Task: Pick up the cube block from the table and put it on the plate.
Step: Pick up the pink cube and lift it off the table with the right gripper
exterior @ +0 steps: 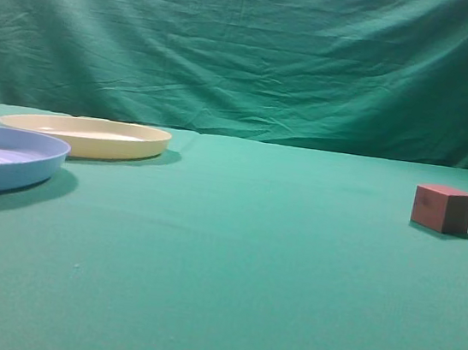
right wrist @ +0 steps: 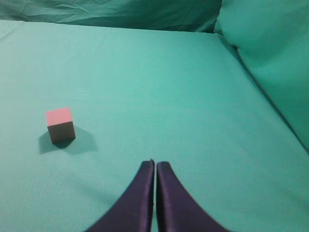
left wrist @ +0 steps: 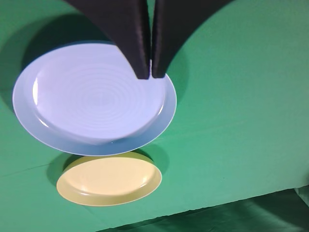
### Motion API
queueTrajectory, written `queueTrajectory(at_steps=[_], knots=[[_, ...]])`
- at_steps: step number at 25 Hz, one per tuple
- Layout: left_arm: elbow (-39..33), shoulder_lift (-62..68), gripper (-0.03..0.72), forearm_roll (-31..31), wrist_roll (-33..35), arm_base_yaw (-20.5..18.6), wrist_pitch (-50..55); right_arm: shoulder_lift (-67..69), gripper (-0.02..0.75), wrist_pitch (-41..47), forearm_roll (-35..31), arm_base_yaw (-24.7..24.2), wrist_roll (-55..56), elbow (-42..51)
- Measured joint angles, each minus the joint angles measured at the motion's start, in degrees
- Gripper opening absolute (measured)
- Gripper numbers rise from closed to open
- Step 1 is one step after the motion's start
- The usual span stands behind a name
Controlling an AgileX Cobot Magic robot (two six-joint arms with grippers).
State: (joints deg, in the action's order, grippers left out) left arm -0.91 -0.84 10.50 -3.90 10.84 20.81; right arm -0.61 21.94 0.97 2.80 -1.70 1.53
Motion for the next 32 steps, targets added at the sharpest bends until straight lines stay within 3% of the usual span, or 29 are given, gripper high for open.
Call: queueTrajectory(at_steps=[7, 14, 17, 23, 26, 32], knots=[[0.0, 0.0, 0.0, 0.0, 0.0, 0.0, 0.0, 0.0, 0.0, -0.9, 0.7, 0.0, 0.0, 0.0], [0.0, 0.0, 0.0, 0.0, 0.0, 0.0, 0.0, 0.0, 0.0, -20.6, -7.4, 0.0, 1.2, 0.0], [0.0, 0.0, 0.0, 0.0, 0.0, 0.0, 0.0, 3.1, 0.0, -17.8, -7.6, 0.0, 1.5, -3.0], [0.0, 0.0, 0.0, 0.0, 0.0, 0.0, 0.0, 22.9, 0.0, -7.1, -7.9, 0.0, 1.0, -13.8], [0.0, 0.0, 0.0, 0.0, 0.0, 0.0, 0.0, 32.8, 0.0, -7.4, -9.9, 0.0, 0.8, -17.1], [0.0, 0.0, 0.0, 0.0, 0.0, 0.0, 0.0, 44.7, 0.0, -10.8, -23.2, 0.0, -2.4, -20.5]])
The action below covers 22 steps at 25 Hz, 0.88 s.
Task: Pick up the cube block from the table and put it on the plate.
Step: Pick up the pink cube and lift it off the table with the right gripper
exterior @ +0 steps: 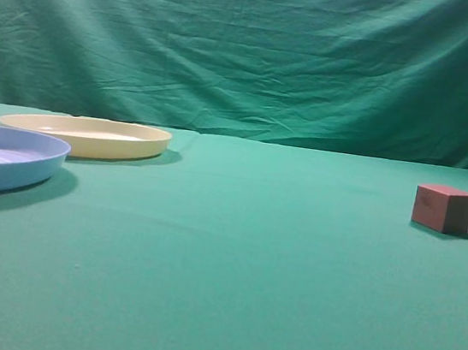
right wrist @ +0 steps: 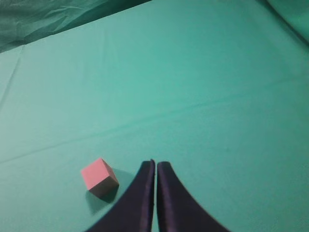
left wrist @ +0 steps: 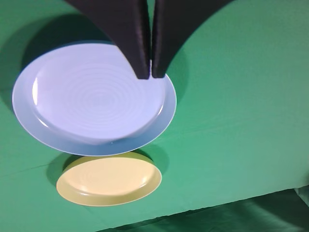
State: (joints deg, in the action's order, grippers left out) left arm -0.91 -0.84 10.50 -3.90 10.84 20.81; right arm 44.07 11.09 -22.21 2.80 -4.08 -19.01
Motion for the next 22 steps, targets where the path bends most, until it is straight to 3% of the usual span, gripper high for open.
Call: queueTrajectory(at_steps=[5, 12, 16, 20, 22], knots=[[0.0, 0.0, 0.0, 0.0, 0.0, 0.0, 0.0, 11.5, 0.0, 8.2, -1.4, 4.7, -17.1, -8.9], [0.0, 0.0, 0.0, 0.0, 0.0, 0.0, 0.0, 29.5, 0.0, 12.3, 6.2, 13.2, -20.1, -20.0], [0.0, 0.0, 0.0, 0.0, 0.0, 0.0, 0.0, 37.3, 0.226, 12.7, 7.2, 14.5, -20.2, -24.5], [0.0, 0.0, 0.0, 0.0, 0.0, 0.0, 0.0, 43.1, 0.576, 12.7, 7.5, 14.7, -20.2, -26.8], [0.0, 0.0, 0.0, 0.0, 0.0, 0.0, 0.0, 45.7, 0.652, 12.4, 7.5, 14.7, -20.2, -27.3]])
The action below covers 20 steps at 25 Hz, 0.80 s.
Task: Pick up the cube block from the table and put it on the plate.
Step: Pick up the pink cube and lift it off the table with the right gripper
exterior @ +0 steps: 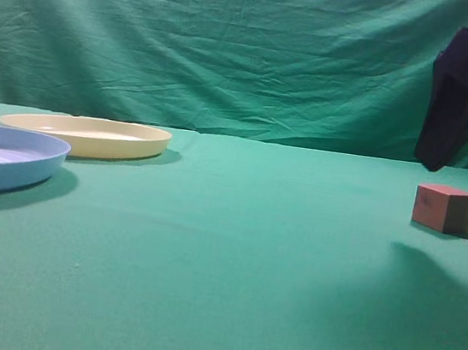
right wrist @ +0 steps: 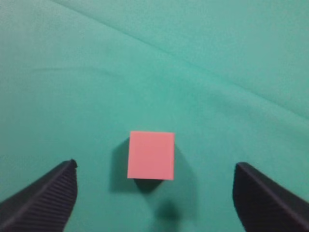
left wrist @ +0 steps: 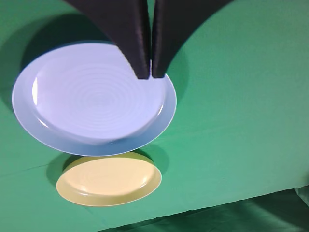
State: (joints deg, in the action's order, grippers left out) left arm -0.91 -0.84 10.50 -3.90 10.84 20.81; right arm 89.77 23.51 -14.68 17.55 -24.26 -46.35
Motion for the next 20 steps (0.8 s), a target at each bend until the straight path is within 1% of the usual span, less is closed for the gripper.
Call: queueTrajectory(at_steps=[5, 6, 9, 12, 13, 14, 17, 20], knots=[[0.0, 0.0, 0.0, 0.0, 0.0, 0.0, 0.0, 5.7, 0.645, -3.5, 0.1, 0.0, 0.0, -0.5], [0.0, 0.0, 0.0, 0.0, 0.0, 0.0, 0.0, 6.4, 0.588, -4.4, 0.1, 0.0, 0.0, -0.5], [0.0, 0.0, 0.0, 0.0, 0.0, 0.0, 0.0, 8.1, 0.486, -6.4, 0.1, 0.0, 0.0, -0.5], [0.0, 0.0, 0.0, 0.0, 0.0, 0.0, 0.0, 9.4, 0.341, -7.4, 0.1, 0.0, 0.0, -0.5], [0.0, 0.0, 0.0, 0.0, 0.0, 0.0, 0.0, 9.6, 0.274, -7.5, 0.1, 0.0, 0.0, -0.6], [0.0, 0.0, 0.0, 0.0, 0.0, 0.0, 0.0, 9.7, 0.237, -7.5, 0.1, 0.0, 0.0, -1.0], [0.0, 0.0, 0.0, 0.0, 0.0, 0.0, 0.0, 10.4, 0.241, -5.9, 0.1, 0.1, -0.1, -3.6], [0.0, 0.0, 0.0, 0.0, 0.0, 0.0, 0.0, 10.6, 0.241, -2.4, 0.1, 1.0, -0.1, -9.6]])
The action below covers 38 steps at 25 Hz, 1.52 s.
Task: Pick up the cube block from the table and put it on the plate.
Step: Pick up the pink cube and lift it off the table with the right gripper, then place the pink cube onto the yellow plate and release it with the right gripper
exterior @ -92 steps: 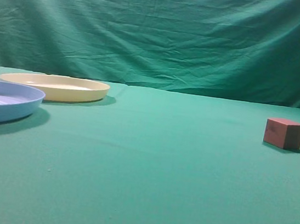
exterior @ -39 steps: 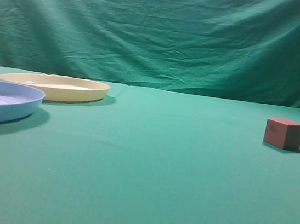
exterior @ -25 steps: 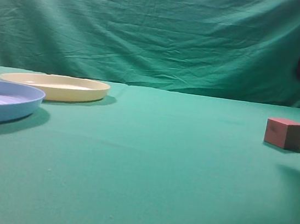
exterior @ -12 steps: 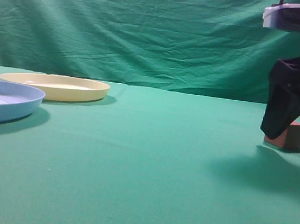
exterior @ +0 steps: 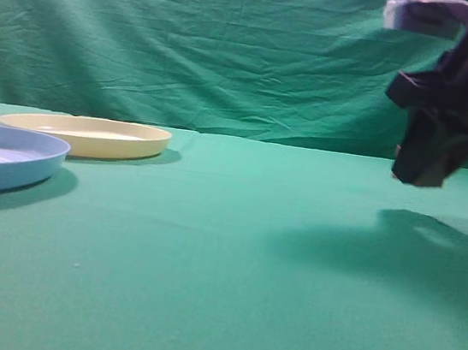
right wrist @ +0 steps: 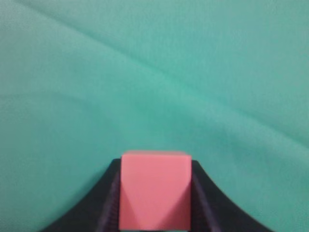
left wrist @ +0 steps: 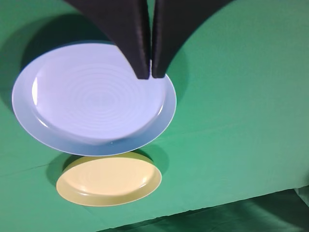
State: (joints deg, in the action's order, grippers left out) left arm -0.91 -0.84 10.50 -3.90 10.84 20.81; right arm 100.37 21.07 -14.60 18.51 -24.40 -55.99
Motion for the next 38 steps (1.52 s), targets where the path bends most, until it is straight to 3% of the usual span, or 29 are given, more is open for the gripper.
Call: queueTrajectory(at_steps=[7, 16, 21, 27, 31, 33, 36, 38], knots=[[0.0, 0.0, 0.0, 0.0, 0.0, 0.0, 0.0, 5.3, 0.241, 3.0, -0.7, 7.6, 0.0, -22.3], [0.0, 0.0, 0.0, 0.0, 0.0, 0.0, 0.0, 28.2, 0.241, 6.3, -1.8, 19.8, 0.0, -51.3], [0.0, 0.0, 0.0, 0.0, 0.0, 0.0, 0.0, 38.3, 0.241, 5.8, -1.8, 22.5, 0.0, -60.1], [0.0, 0.0, 0.0, 0.0, 0.0, 0.0, 0.0, 41.5, 0.241, 1.3, -2.7, 23.0, 0.0, -61.2], [0.0, 0.0, 0.0, 0.0, 0.0, 0.0, 0.0, 41.5, 0.562, 0.7, -2.8, 23.0, 0.0, -61.8], [0.0, 0.0, 0.0, 0.0, 0.0, 0.0, 0.0, 40.5, 0.647, 2.5, -2.7, 23.0, 0.0, -62.3], [0.0, 0.0, 0.0, 0.0, 0.0, 0.0, 0.0, 37.0, 0.644, 7.3, -1.3, 23.0, 0.0, -62.5], [0.0, 0.0, 0.0, 0.0, 0.0, 0.0, 0.0, 33.3, 0.554, 12.0, -1.0, 22.9, 0.0, -62.7]])
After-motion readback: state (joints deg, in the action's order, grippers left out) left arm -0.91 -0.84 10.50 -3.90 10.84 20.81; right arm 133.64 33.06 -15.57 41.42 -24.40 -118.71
